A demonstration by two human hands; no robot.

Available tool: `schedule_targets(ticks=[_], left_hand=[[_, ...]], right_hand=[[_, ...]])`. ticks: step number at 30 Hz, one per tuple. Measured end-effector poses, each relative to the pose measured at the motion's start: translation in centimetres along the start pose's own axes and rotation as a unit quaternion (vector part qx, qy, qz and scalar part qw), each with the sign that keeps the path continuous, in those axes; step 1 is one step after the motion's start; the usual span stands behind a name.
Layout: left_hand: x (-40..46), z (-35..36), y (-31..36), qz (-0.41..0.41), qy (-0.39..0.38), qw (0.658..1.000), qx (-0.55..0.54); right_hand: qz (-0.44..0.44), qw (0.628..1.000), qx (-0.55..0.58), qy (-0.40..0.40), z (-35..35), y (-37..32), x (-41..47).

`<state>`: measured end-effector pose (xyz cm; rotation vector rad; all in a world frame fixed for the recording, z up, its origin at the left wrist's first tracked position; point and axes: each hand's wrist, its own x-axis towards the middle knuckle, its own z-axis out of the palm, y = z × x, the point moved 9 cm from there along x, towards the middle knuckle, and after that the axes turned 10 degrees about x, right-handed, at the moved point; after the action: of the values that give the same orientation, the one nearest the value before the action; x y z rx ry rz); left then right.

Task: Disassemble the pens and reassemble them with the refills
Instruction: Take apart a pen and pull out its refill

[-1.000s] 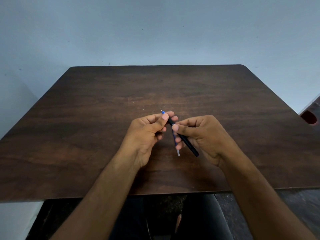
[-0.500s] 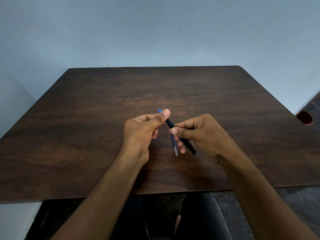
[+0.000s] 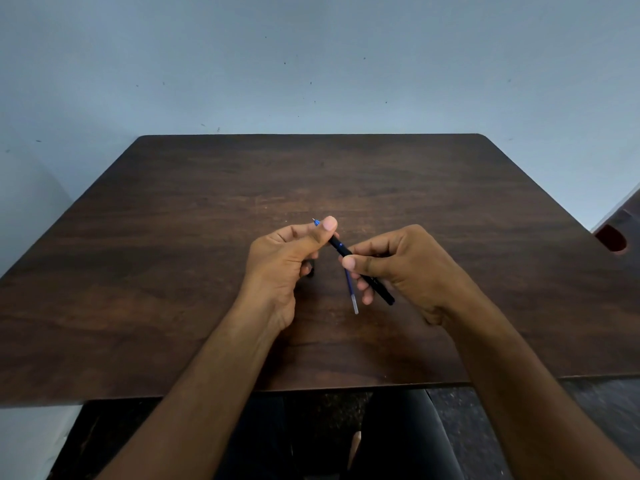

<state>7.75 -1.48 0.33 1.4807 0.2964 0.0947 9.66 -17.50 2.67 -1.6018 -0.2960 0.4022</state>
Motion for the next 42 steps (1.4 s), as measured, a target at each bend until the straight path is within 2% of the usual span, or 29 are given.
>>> schedule_targets(ticks=[2, 7, 9, 17, 21, 27, 29, 42], left_hand=[[0.1, 0.0, -0.3, -0.01, 0.002, 1.0, 0.003], [-0.4, 2.1, 0.3, 0.013, -0.127, 0.992, 0.022], [-0.6, 2.0, 0.4, 0.028, -0.142, 0.989, 0.018], [-0.7, 0.2, 0.6, 0.03, -0.012, 0.999, 0.002], [-0.6, 0.2, 0.1, 0.007, 0.023, 1.0, -0.01], [-0.8, 2.2, 0.4, 0.012, -0.121, 0.992, 0.026], [-1.0, 2.3, 0.7, 0.016, -0.144, 0.989, 0.019], [-0.3, 0.2, 0.1, 0.009, 0.005, 1.0, -0.019]], right_hand=[[-0.002, 1.0, -0.002, -0.004, 0.1, -0.1, 0.0], [-0.019, 1.0, -0.014, 0.013, -0.1, -0.3, 0.2], [-0.022, 0.999, -0.017, 0.018, -0.3, -0.3, 0.3], [-0.011, 1.0, 0.021, 0.0, 0.2, 0.0, -0.1], [-0.013, 1.0, 0.021, 0.004, 0.2, 0.1, -0.2], [-0.021, 1.0, 0.005, 0.018, -0.4, 0.1, -0.1], [-0.024, 0.999, 0.004, 0.027, -0.8, 0.1, -0.1], [0.003, 0.999, 0.048, 0.02, -0.3, 0.7, 0.2]])
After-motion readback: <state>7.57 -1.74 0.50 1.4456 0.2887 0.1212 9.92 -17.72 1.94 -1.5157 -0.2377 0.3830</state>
